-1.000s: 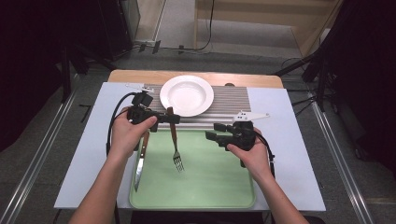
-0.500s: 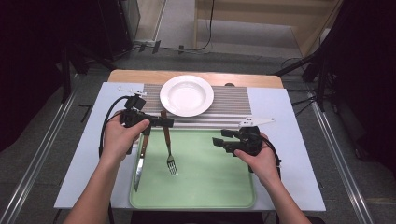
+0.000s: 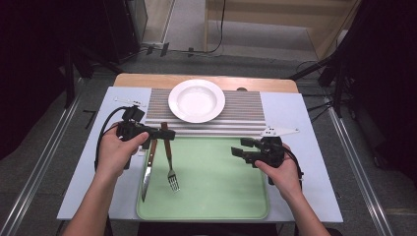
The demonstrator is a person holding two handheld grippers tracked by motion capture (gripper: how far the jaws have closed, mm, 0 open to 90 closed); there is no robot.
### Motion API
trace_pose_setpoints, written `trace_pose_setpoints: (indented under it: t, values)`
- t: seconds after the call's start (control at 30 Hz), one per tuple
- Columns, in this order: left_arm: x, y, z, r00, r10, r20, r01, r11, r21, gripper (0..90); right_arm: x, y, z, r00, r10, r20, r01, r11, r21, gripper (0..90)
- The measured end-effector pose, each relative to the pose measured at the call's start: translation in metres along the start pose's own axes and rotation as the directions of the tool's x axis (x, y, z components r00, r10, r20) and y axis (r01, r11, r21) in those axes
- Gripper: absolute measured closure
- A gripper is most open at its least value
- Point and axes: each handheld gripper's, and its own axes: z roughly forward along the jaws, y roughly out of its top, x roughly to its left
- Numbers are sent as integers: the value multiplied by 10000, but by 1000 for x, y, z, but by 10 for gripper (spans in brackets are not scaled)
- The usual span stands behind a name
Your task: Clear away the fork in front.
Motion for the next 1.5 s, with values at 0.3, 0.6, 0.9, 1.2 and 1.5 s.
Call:
trace_pose_setpoints:
  t: [0.3,0.6,0.9,1.2,1.5]
  values:
    - [7,-17,-15,9990,-270,-346,272,9996,34,789,-1,-9,-9,9997,109,216,-108,9999,-26,375]
    - [17,-34,-16,9966,-513,-649,539,9978,389,789,4,-19,-15,9996,293,41,-294,9994,177,371]
    - [25,-38,-12,9929,-737,-935,783,9958,466,789,8,-34,-29,9986,405,346,-411,9990,167,371]
    - [36,-41,0,9864,-989,-1310,1041,9940,336,778,8,-43,-35,9978,456,471,-466,9987,217,371]
    - [48,-44,15,9790,-1286,-1580,1362,9900,382,760,8,-45,-32,9975,523,475,-537,9982,277,371]
